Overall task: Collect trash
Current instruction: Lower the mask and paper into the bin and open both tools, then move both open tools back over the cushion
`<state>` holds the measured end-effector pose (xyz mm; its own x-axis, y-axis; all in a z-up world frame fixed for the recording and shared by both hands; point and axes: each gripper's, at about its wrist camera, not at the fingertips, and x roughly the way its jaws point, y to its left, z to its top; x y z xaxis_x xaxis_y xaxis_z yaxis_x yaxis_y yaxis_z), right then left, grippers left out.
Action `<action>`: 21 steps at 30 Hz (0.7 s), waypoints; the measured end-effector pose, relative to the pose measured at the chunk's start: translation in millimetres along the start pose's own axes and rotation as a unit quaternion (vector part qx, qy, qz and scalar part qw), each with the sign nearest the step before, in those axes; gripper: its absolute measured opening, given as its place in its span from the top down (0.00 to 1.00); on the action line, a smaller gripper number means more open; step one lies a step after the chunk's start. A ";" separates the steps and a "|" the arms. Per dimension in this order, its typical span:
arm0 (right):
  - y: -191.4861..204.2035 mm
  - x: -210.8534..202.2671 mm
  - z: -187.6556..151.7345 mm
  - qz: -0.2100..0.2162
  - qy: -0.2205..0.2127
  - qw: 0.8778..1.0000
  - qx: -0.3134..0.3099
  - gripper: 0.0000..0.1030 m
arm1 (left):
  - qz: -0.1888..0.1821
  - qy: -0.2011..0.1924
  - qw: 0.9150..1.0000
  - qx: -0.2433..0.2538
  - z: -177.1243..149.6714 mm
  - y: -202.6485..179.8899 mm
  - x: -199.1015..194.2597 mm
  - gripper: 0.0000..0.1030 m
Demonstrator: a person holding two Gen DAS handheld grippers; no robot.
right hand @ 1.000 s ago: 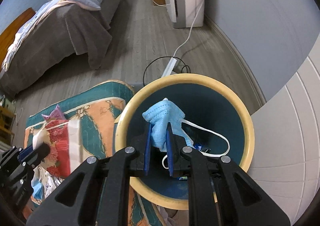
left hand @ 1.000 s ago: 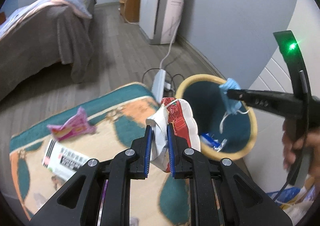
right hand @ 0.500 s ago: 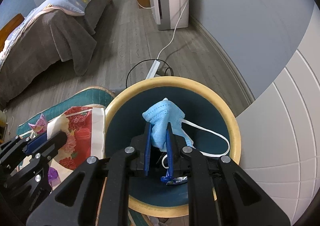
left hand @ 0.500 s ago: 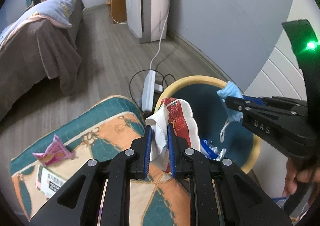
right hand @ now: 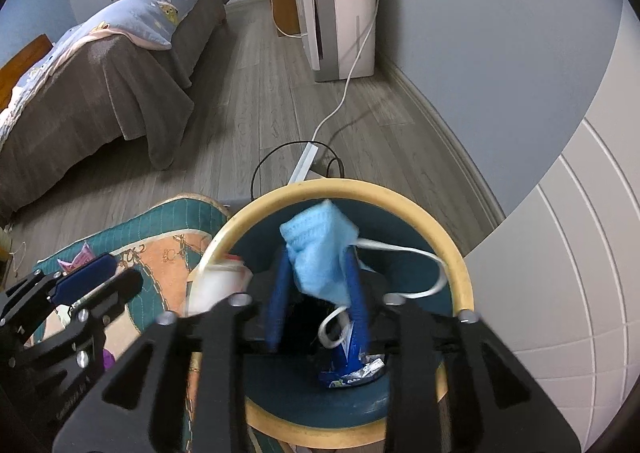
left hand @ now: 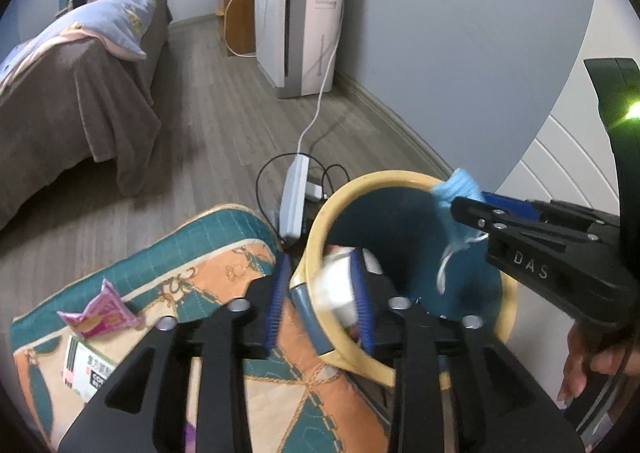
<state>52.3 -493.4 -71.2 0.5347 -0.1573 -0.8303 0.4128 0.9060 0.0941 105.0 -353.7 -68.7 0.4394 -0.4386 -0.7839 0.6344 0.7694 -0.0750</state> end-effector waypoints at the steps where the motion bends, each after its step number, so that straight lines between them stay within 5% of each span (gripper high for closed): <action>1: 0.7 -0.1 0.2 -0.001 0.000 1.000 0.000 0.62 | 0.002 -0.001 1.000 0.000 -0.8 0.9 -1.6 0.57; 13: 30.4 -10.5 3.3 -0.002 -0.010 1.000 -0.014 0.05 | 0.055 -0.020 0.998 -0.019 -17.9 46.3 -41.8 0.10; 21: 66.6 -16.1 6.7 0.002 -0.003 1.000 -0.021 0.06 | 0.106 -0.015 0.994 -0.028 -40.2 93.7 -78.8 0.08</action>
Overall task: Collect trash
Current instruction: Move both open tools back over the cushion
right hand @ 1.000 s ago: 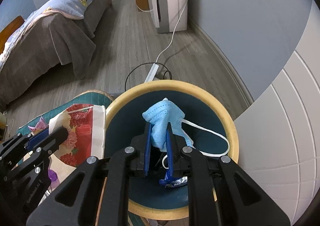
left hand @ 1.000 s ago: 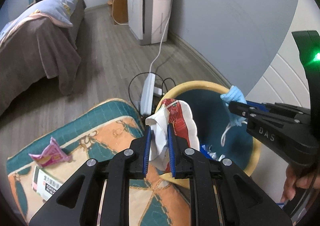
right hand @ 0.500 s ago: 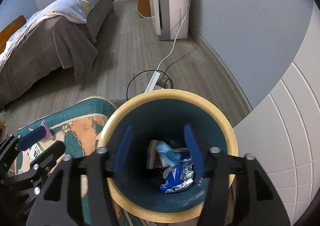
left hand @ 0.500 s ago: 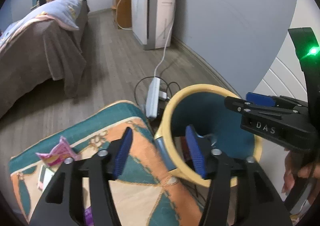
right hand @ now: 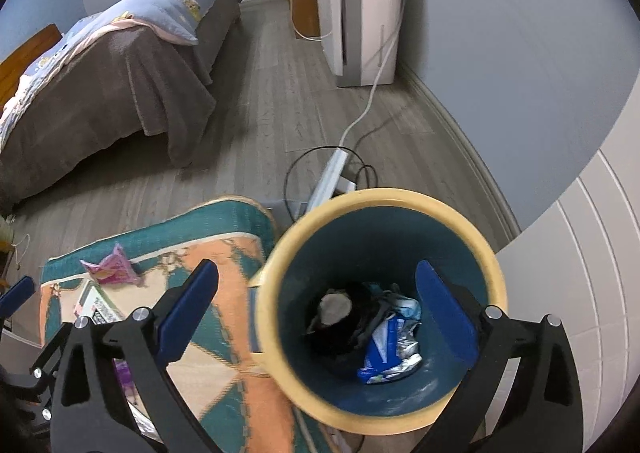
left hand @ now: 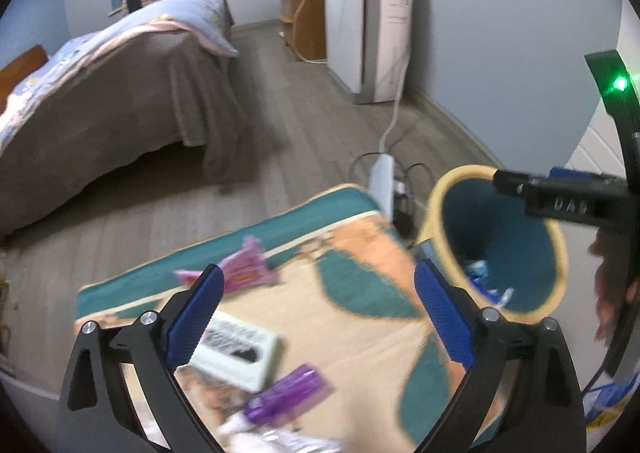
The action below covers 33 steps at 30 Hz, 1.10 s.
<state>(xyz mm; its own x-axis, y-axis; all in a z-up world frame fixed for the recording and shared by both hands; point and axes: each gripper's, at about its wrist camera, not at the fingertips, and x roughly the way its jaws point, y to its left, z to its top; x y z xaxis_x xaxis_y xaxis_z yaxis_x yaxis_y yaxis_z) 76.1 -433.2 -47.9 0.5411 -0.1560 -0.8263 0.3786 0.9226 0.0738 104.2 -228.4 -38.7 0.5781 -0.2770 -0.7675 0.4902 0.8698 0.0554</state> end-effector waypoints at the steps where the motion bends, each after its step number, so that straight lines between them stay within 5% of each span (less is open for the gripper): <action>1: 6.2 -0.4 0.1 0.000 0.001 1.000 -0.003 0.06 | 0.006 0.000 1.000 0.000 -1.3 6.5 -3.2 0.08; 11: 77.5 -11.1 -3.3 0.017 -0.002 0.998 -0.063 0.06 | 0.067 -0.010 0.997 -0.029 -28.0 88.4 -38.9 0.06; 19: 114.9 -8.3 -10.9 0.015 0.009 0.995 -0.097 0.06 | 0.076 0.004 0.991 -0.113 -60.4 147.5 -39.2 0.06; 33: 181.4 2.7 -19.8 0.061 0.013 0.989 -0.133 0.06 | 0.099 0.028 0.983 -0.154 -81.2 199.4 -34.5 0.06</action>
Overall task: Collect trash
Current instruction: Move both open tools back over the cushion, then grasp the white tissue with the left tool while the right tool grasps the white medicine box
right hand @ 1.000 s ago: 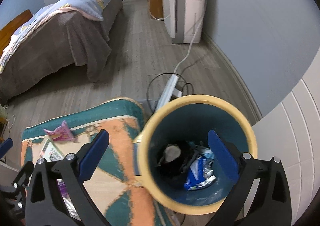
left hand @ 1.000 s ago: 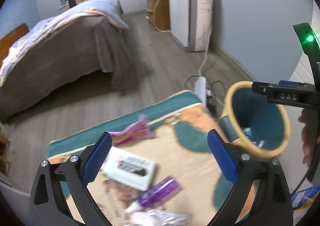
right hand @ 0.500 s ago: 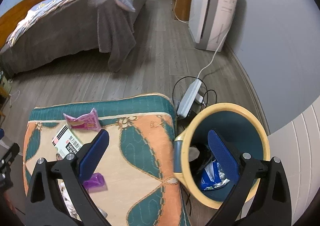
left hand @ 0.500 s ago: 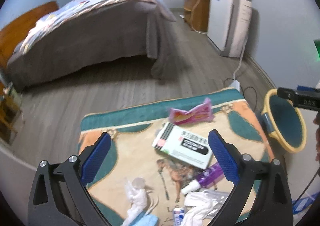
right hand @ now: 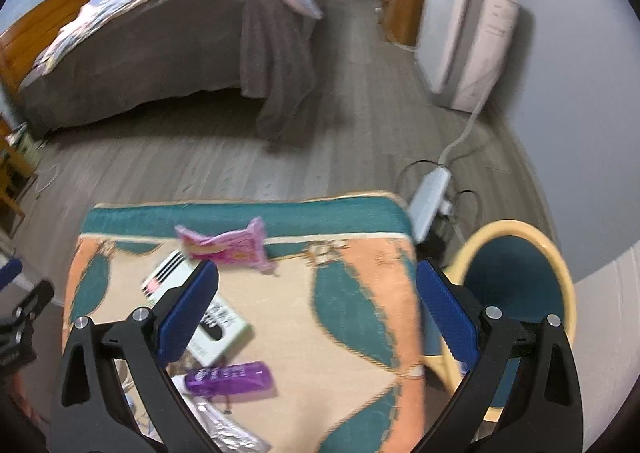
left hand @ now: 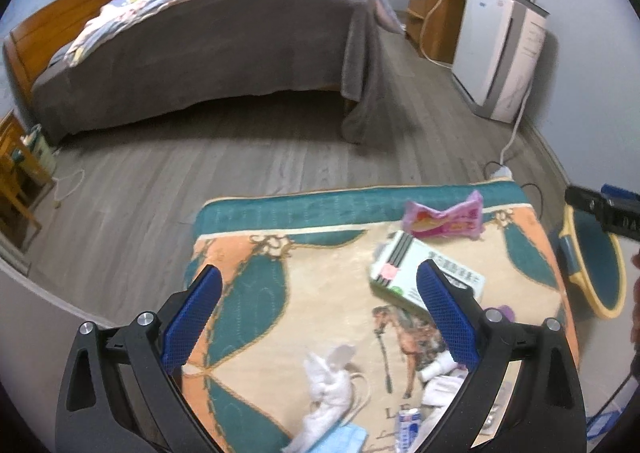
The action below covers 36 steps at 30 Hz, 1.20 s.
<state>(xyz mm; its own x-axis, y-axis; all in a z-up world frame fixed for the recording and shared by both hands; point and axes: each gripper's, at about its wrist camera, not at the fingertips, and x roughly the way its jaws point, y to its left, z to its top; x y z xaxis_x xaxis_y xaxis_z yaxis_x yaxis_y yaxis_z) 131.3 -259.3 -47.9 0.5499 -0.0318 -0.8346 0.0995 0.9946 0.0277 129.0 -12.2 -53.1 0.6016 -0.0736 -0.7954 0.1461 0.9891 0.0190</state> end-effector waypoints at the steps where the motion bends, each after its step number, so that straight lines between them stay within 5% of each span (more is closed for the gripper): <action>1: 4.8 2.0 -1.3 0.009 0.001 1.000 -0.013 0.06 | 0.004 0.001 1.000 -0.002 -0.3 3.6 1.4 0.06; 7: 16.2 12.9 -6.6 -0.027 -0.006 0.999 -0.038 0.06 | 0.002 0.017 1.000 0.000 -3.2 14.4 9.7 0.06; 16: 22.6 28.8 -12.2 0.026 0.035 0.999 -0.018 0.06 | -0.010 0.082 0.996 0.042 -28.3 9.2 42.2 0.06; 26: 76.3 67.9 -37.1 0.041 0.101 0.988 -0.107 0.06 | -0.054 0.177 0.981 0.064 -65.9 6.1 69.5 0.10; 27: 81.6 71.6 -39.9 0.041 0.105 0.986 -0.119 0.06 | -0.054 0.182 0.979 0.069 -68.4 6.1 71.1 0.13; 34: 110.5 97.8 -52.2 0.053 0.139 0.978 -0.149 0.06 | -0.103 0.220 0.968 0.061 -79.6 13.6 83.4 0.74; 36: 118.8 102.0 -52.5 0.057 0.138 0.976 -0.156 0.06 | -0.100 0.198 0.973 0.065 -73.2 14.7 78.4 0.75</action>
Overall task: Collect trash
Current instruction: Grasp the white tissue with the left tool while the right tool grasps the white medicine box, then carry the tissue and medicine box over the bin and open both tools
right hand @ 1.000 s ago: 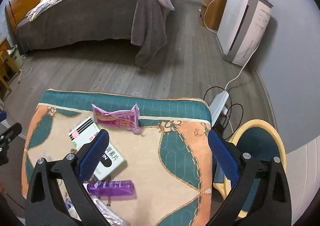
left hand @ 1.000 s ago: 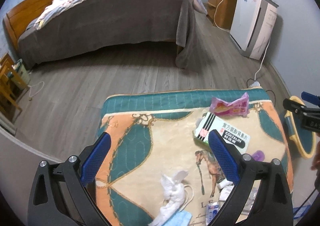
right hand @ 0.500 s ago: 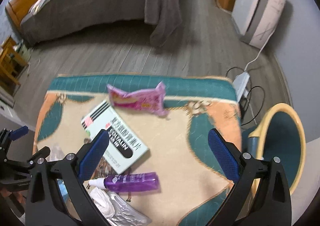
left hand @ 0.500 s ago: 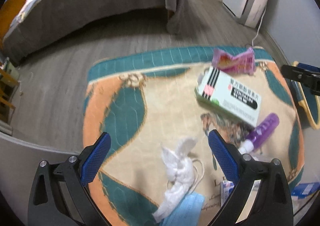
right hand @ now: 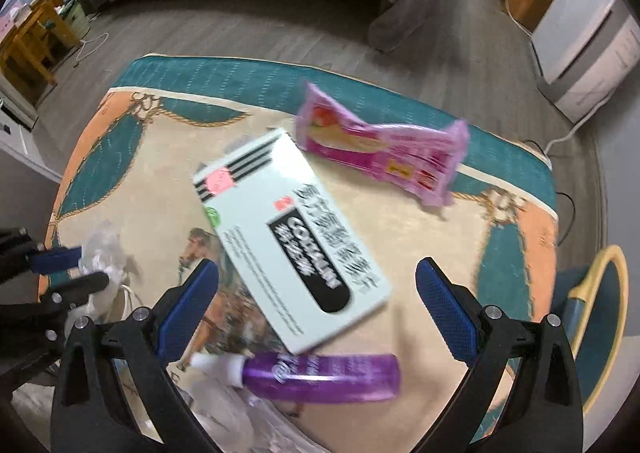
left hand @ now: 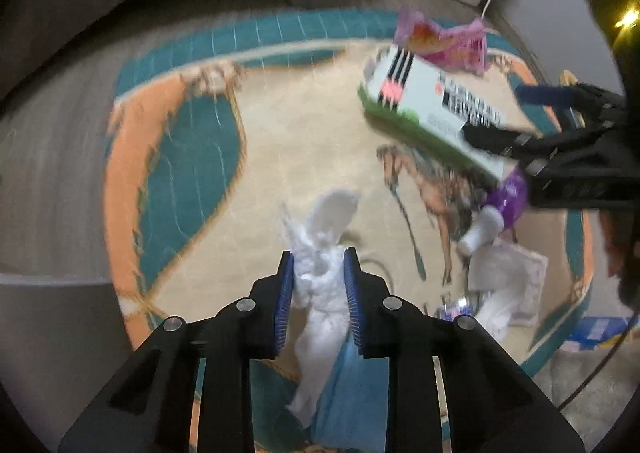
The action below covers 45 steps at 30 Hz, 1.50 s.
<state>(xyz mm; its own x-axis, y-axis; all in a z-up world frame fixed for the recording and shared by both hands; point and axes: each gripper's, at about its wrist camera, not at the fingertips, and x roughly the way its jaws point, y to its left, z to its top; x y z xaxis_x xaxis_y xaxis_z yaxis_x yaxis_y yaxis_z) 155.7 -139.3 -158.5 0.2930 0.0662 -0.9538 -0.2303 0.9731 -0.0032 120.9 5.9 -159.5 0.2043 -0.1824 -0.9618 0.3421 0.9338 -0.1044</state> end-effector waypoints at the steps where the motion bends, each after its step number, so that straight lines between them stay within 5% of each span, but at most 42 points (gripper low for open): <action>1: 2.9 2.4 1.9 -0.003 0.001 1.000 -0.004 0.06 | 0.003 -0.010 1.000 -0.001 1.8 2.0 -3.6 0.76; 11: 7.8 36.7 10.3 -0.021 0.026 0.999 -0.004 0.06 | 0.018 -0.083 0.995 -0.044 16.1 28.6 -37.9 0.77; 15: 13.8 45.4 9.2 -0.023 0.035 0.999 -0.028 0.17 | 0.016 -0.081 0.996 -0.045 17.8 31.4 -39.4 0.77; 28: 15.1 -14.0 7.0 -0.020 -0.010 0.998 -0.066 0.31 | 0.020 -0.100 0.994 -0.036 11.6 22.6 -57.4 0.77; 29: 13.6 -19.9 5.0 -0.020 -0.011 0.998 -0.067 0.47 | 0.020 -0.102 0.994 -0.037 11.3 22.2 -59.9 0.77; 30: 12.2 -23.7 3.5 -0.014 -0.006 0.998 -0.066 0.78 | 0.018 -0.105 0.994 -0.039 11.7 21.9 -62.5 0.77; 36: -4.7 -44.6 -11.3 -0.037 -0.001 0.997 -0.063 0.80 | 0.017 -0.113 0.992 -0.046 8.3 17.8 -74.3 0.77; 45: -28.7 -111.5 -23.7 -0.024 -0.071 0.997 -0.018 0.80 | 0.017 -0.159 0.986 -0.035 11.0 -5.5 -101.8 0.77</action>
<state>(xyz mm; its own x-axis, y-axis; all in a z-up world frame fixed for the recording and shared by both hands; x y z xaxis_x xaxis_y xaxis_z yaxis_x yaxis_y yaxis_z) 107.7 -179.8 -59.3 0.4329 0.0531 -0.8999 -0.2461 0.9673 -0.0613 108.3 15.9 -58.2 0.4966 -0.2276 -0.8376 0.2682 0.9580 -0.1014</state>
